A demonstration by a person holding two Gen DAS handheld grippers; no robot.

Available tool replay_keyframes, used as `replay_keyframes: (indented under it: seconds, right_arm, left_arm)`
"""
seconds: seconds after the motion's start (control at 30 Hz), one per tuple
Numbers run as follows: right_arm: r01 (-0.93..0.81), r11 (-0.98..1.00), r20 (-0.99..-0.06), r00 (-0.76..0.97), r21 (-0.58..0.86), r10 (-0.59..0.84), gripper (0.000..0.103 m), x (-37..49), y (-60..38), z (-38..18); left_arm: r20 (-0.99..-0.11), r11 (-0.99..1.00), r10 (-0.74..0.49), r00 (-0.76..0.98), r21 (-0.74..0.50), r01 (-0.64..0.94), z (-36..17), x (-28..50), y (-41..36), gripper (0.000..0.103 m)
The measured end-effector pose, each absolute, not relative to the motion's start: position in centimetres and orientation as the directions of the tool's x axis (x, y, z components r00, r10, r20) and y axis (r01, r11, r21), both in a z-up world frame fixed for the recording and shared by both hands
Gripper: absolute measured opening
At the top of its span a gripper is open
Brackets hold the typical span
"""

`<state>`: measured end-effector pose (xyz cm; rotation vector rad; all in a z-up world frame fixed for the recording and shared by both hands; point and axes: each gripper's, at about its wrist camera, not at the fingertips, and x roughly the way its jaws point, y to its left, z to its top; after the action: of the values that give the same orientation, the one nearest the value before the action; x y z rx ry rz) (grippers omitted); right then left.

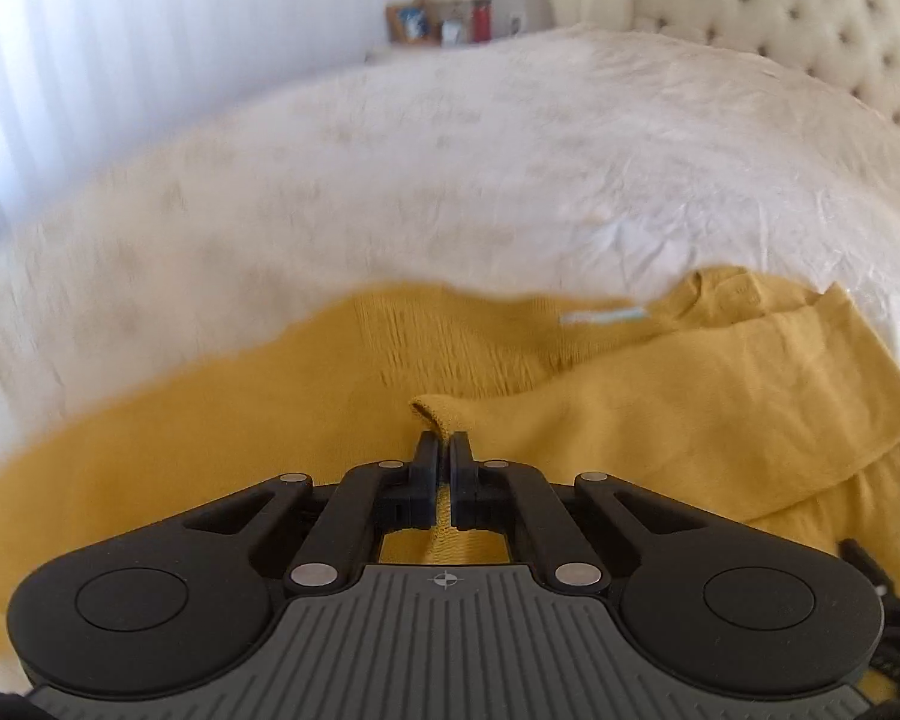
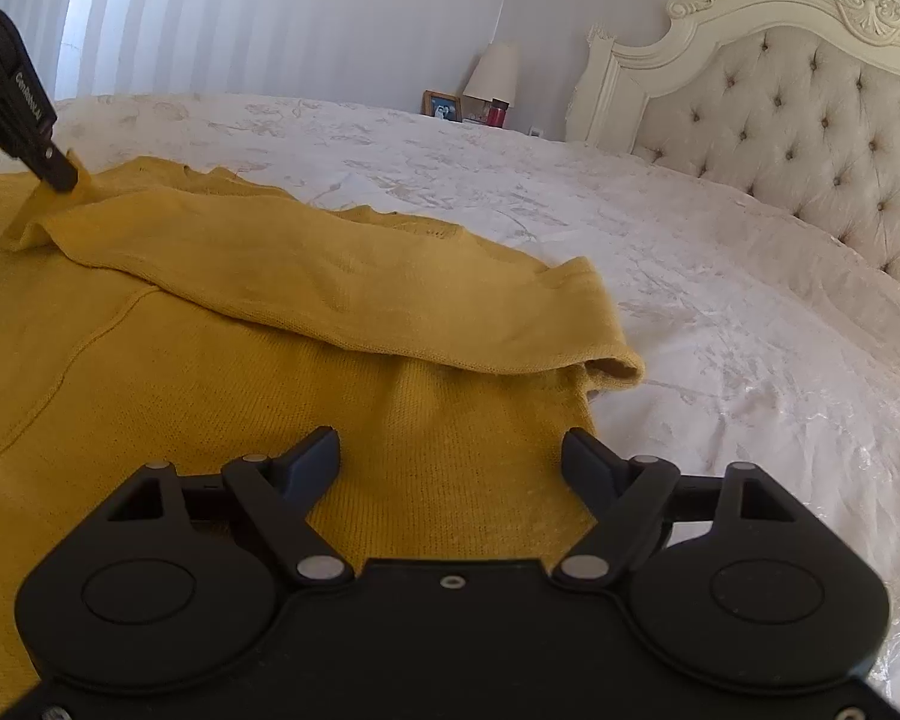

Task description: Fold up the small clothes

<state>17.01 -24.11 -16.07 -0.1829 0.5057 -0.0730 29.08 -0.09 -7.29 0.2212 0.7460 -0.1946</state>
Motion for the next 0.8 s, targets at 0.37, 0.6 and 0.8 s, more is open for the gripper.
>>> replay_keyframes:
  seconds: [0.37, 0.6, 0.8]
  right_arm:
    - [0.031, 0.984, -0.47, 0.876, -0.177, -0.112, 0.085, 16.9, -24.3, -16.0]
    - [0.033, 0.986, -0.475, 0.873, -0.163, -0.108, 0.085, 17.1, -24.5, -16.0]
    - [0.033, 0.986, -0.477, 0.872, -0.164, -0.109, 0.085, 17.2, -24.5, -16.0]
  left_arm:
    - [-0.685, 0.958, 0.029, 0.728, 0.227, 0.176, -6.6, 32.2, 3.0, 0.004]
    - [-0.807, 0.986, -0.125, 0.578, -0.036, 0.163, -10.6, 32.9, 7.0, 0.024]
    - [-0.711, 0.976, -0.199, 0.674, -0.202, 0.075, -8.9, 28.5, 11.8, 0.093]
